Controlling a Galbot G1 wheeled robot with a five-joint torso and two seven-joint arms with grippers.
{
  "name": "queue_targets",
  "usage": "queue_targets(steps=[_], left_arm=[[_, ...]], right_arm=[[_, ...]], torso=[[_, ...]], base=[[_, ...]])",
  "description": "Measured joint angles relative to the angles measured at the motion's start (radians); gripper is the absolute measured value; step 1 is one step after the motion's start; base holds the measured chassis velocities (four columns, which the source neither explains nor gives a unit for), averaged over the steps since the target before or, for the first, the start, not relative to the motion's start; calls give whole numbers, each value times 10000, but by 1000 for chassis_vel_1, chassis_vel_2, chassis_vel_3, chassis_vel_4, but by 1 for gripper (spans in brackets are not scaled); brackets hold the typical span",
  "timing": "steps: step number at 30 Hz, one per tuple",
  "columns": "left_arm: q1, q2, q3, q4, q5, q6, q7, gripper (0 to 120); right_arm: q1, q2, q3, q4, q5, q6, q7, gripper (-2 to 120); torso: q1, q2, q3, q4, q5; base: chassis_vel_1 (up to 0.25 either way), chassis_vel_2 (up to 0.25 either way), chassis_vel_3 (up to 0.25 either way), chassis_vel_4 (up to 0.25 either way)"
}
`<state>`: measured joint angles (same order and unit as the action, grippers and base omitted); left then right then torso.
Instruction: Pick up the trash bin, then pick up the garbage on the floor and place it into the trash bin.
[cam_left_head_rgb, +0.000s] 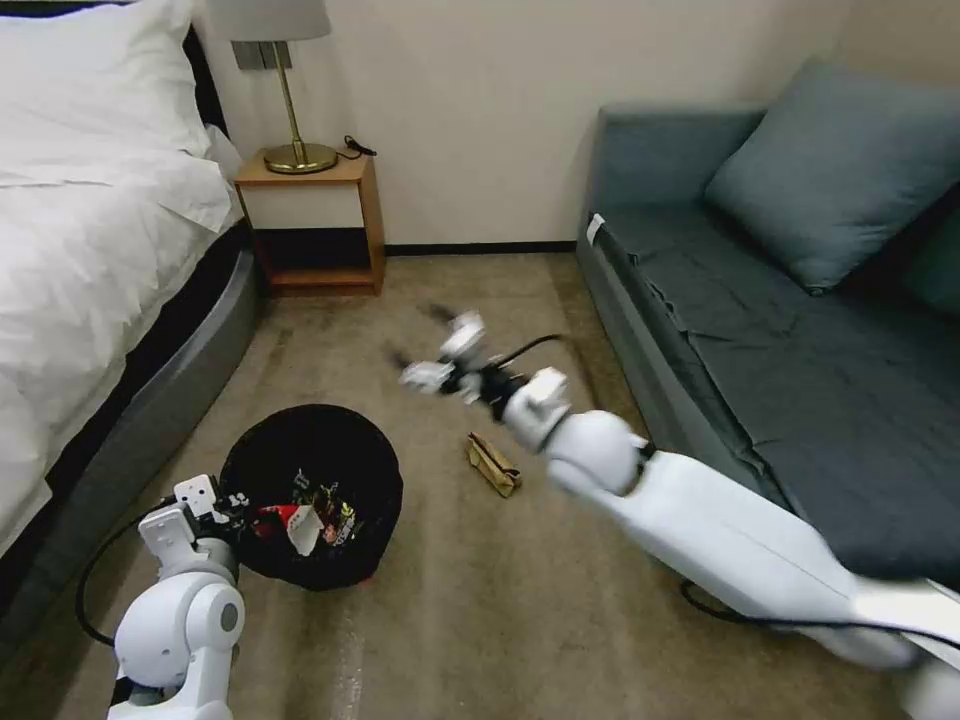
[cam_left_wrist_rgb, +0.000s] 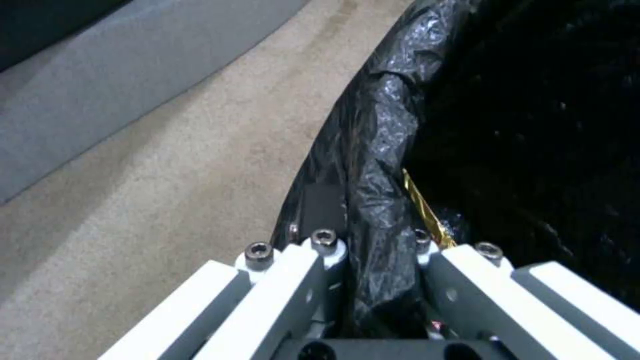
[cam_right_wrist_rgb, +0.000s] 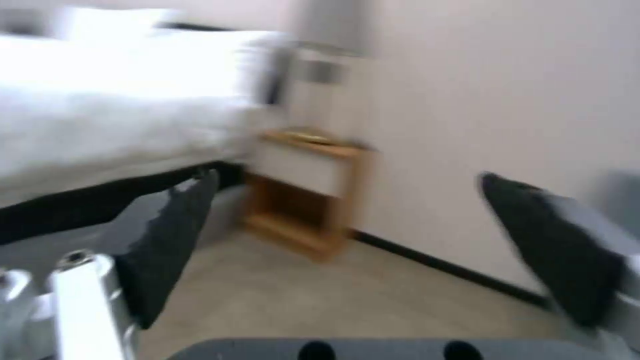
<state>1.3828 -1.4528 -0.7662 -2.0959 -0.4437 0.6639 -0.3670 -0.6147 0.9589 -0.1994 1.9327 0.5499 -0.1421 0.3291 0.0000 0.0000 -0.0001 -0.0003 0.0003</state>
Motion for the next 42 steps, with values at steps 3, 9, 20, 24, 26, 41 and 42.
queue_targets(steps=[3,9,20,24,26,41,42], left_arm=[[35,-1,-25,-17,-5,-8,3,2],[91,16,-76,-91,-36,-24,1,2],[74,-30,-62,-96,-109,-101,37,2],[103,-37,-77,-153,-128,-110,41,2],[111,-37,-106,-185,-137,-111,43,2],[94,-84,-192,-180,-152,-113,46,2],[80,-91,-192,-158,-151,-114,46,2]], right_arm=[[-848,75,1008,367,-243,-151,418,99],[-3511,719,3764,1442,-1287,-109,739,100],[-8638,2919,5838,3213,-4262,1000,406,100],[-8933,3235,5383,3069,-4662,1494,137,100],[-8948,3328,5169,2947,-4853,1749,-39,100],[-8531,3062,4662,2450,-4854,1924,-175,100],[-8485,3032,4648,2400,-4830,1922,-176,100]], torso=[[0,0,0,0,-1],[0,0,-1,2,1],[-1,0,-1,1,-3],[-1,0,-1,3,-4],[-1,0,-1,3,-5],[0,0,1,3,-3],[0,-1,1,3,-3]], base=[[0,0,0,0],[0,0,0,0],[0,0,0,0],[0,0,0,0],[0,0,0,0],[-80,80,80,-77],[-175,185,178,-182]])
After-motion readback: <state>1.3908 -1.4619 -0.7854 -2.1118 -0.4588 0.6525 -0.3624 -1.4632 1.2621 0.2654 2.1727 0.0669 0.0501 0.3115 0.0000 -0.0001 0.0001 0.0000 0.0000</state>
